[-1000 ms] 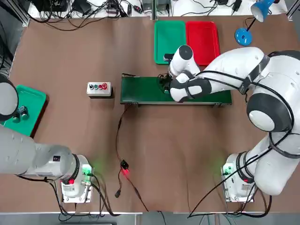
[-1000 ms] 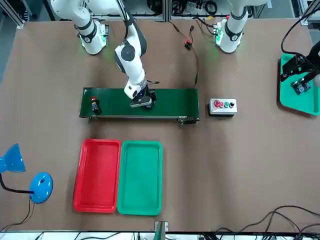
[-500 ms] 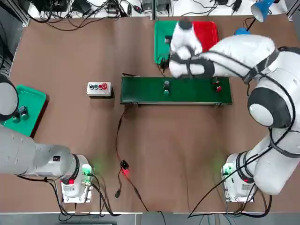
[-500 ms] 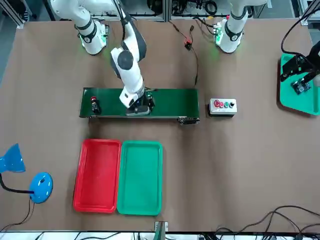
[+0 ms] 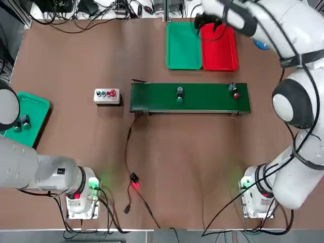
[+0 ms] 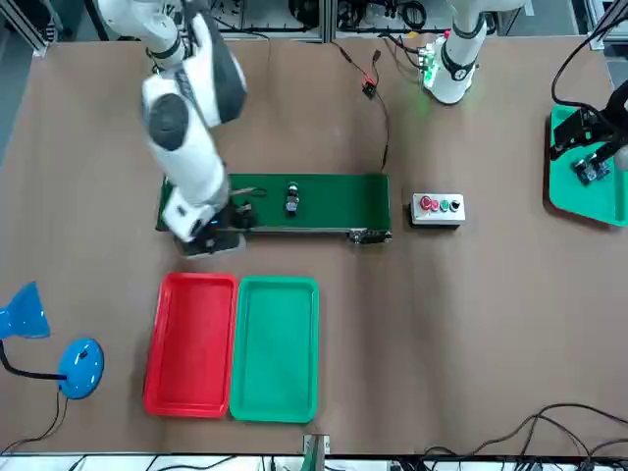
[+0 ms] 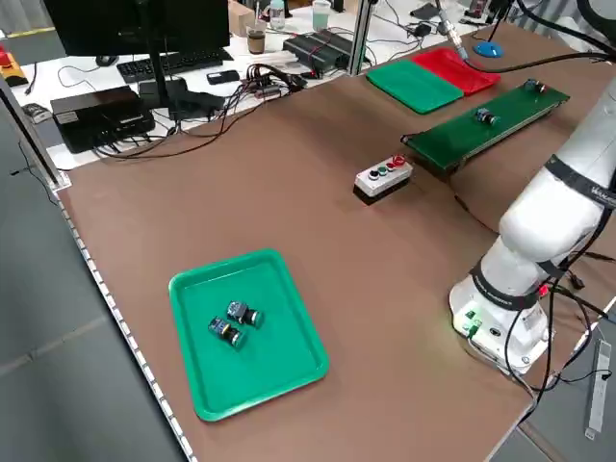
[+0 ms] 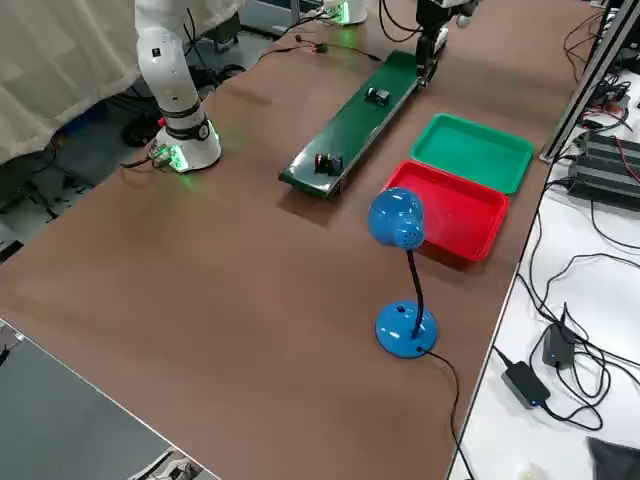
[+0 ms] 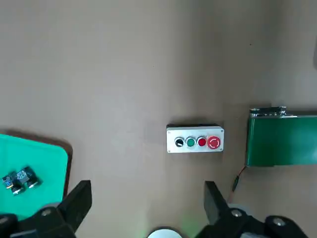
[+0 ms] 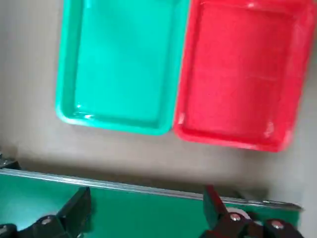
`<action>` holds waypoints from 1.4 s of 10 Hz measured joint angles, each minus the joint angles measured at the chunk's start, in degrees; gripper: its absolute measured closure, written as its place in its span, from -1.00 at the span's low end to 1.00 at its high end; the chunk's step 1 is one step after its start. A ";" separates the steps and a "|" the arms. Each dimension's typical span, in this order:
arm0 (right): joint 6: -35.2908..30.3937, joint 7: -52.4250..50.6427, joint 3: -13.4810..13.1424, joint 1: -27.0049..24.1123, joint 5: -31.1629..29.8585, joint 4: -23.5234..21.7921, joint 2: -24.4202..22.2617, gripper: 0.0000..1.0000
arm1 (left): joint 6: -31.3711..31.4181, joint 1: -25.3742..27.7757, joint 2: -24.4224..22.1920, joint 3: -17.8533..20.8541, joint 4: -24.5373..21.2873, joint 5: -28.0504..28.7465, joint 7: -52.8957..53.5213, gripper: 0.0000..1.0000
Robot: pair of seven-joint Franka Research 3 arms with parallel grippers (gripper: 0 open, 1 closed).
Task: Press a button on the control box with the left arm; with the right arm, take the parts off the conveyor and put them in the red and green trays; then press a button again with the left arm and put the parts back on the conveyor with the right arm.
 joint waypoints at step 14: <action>-19.91 -14.24 22.21 -40.00 -3.84 6.10 -16.06 -0.99 | 2.51 0.11 -0.04 -2.28 -0.97 0.29 -0.10 -1.00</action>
